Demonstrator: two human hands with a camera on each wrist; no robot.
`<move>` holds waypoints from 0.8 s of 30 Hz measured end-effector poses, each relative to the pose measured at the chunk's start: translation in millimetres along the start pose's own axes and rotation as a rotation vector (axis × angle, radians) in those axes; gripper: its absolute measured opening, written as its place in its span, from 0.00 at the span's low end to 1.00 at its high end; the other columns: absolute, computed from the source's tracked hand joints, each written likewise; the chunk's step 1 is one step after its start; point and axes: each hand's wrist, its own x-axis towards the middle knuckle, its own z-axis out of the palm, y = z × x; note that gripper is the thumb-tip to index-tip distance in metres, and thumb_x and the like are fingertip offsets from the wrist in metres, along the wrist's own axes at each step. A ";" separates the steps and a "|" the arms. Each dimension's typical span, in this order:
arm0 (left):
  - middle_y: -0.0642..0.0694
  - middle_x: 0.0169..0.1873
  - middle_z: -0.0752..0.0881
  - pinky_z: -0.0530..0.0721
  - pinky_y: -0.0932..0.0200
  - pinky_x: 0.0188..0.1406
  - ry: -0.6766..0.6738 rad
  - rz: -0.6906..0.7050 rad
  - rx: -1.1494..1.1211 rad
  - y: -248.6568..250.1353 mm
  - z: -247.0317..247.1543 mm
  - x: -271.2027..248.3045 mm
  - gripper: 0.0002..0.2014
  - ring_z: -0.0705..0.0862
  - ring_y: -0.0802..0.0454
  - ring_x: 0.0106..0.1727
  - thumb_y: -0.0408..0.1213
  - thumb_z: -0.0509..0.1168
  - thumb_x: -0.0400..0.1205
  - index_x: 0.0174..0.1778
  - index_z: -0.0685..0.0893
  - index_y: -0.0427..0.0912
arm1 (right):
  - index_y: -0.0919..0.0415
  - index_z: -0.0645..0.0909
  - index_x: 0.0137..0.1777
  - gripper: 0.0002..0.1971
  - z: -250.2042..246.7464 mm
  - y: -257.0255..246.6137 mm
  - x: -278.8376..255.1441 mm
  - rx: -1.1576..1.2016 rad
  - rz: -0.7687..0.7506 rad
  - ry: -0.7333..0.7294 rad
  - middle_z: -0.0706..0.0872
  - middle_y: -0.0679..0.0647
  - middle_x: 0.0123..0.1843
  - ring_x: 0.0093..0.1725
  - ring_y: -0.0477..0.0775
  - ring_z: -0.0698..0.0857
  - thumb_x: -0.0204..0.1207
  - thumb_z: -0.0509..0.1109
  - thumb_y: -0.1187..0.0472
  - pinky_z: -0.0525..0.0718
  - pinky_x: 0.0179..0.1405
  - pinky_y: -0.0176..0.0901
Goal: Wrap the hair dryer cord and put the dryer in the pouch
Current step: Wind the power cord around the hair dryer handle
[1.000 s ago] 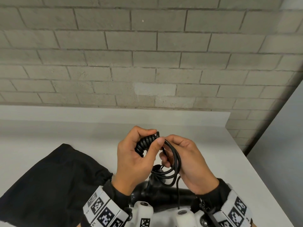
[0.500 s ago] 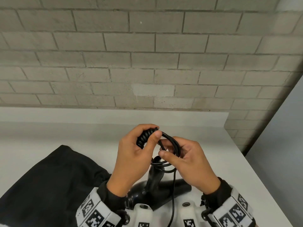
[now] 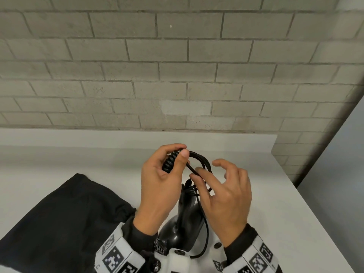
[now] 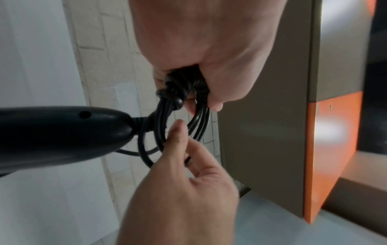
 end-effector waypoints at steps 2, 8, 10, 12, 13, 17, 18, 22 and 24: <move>0.51 0.39 0.90 0.84 0.69 0.48 -0.007 0.069 0.058 -1.0 0.6 -1.0 0.06 0.89 0.58 0.44 0.39 0.71 0.80 0.51 0.89 0.45 | 0.50 0.90 0.46 0.11 -1.4 -4.2 -1.9 0.060 0.049 -0.045 0.84 0.52 0.52 0.46 0.54 0.74 0.78 0.70 0.45 0.75 0.35 0.45; 0.54 0.40 0.89 0.83 0.71 0.43 -0.020 0.270 0.225 -10.8 -8.5 9.1 0.03 0.89 0.59 0.40 0.36 0.72 0.82 0.50 0.87 0.43 | 0.52 0.85 0.32 0.18 -29.5 -20.6 21.5 0.746 0.673 -0.459 0.83 0.40 0.41 0.45 0.38 0.80 0.78 0.67 0.42 0.72 0.48 0.33; 0.54 0.36 0.88 0.83 0.70 0.41 -0.032 0.332 0.270 -12.6 -12.2 11.9 0.06 0.88 0.59 0.38 0.41 0.70 0.82 0.50 0.86 0.44 | 0.54 0.80 0.28 0.21 -43.9 -18.6 37.4 1.035 0.899 -0.628 0.81 0.46 0.36 0.39 0.45 0.76 0.76 0.66 0.40 0.70 0.44 0.41; 0.55 0.35 0.87 0.82 0.69 0.40 -0.051 0.387 0.329 -14.2 -13.8 14.3 0.09 0.86 0.59 0.36 0.45 0.67 0.82 0.50 0.86 0.44 | 0.52 0.77 0.27 0.21 -52.3 -15.6 46.4 1.171 0.985 -0.693 0.85 0.50 0.40 0.45 0.48 0.79 0.76 0.66 0.40 0.70 0.46 0.45; 0.55 0.35 0.86 0.81 0.70 0.39 -0.055 0.400 0.352 -15.0 -14.2 15.6 0.09 0.85 0.60 0.35 0.45 0.67 0.83 0.50 0.86 0.43 | 0.53 0.78 0.27 0.21 -53.3 -15.0 45.4 1.141 0.934 -0.681 0.88 0.49 0.43 0.49 0.47 0.82 0.76 0.66 0.40 0.72 0.49 0.45; 0.57 0.33 0.85 0.79 0.73 0.37 -0.027 0.411 0.397 -16.0 -16.0 21.3 0.09 0.84 0.60 0.34 0.44 0.66 0.84 0.49 0.85 0.42 | 0.42 0.90 0.45 0.05 -51.7 -20.4 25.4 0.687 0.518 -0.456 0.83 0.38 0.52 0.56 0.39 0.79 0.75 0.74 0.46 0.75 0.58 0.35; 0.57 0.33 0.85 0.79 0.73 0.37 -0.028 0.420 0.409 -16.4 -16.2 21.6 0.09 0.84 0.60 0.34 0.44 0.66 0.83 0.49 0.85 0.42 | 0.41 0.90 0.46 0.04 -52.1 -21.2 21.5 0.675 0.486 -0.439 0.84 0.38 0.51 0.53 0.40 0.80 0.76 0.74 0.48 0.76 0.54 0.35; 0.55 0.36 0.86 0.82 0.69 0.39 -0.047 0.441 0.411 -17.4 -14.9 20.2 0.10 0.86 0.61 0.36 0.44 0.67 0.83 0.50 0.85 0.40 | 0.43 0.91 0.47 0.06 -54.0 -22.9 15.0 0.778 0.499 -0.412 0.90 0.38 0.46 0.50 0.42 0.87 0.78 0.72 0.54 0.82 0.49 0.36; 0.55 0.37 0.87 0.82 0.70 0.40 -0.045 0.452 0.415 -17.8 -14.1 20.0 0.10 0.86 0.61 0.37 0.44 0.67 0.82 0.50 0.85 0.39 | 0.47 0.91 0.45 0.07 -59.3 -25.6 18.2 0.782 0.525 -0.457 0.92 0.39 0.43 0.47 0.39 0.87 0.79 0.71 0.53 0.81 0.49 0.29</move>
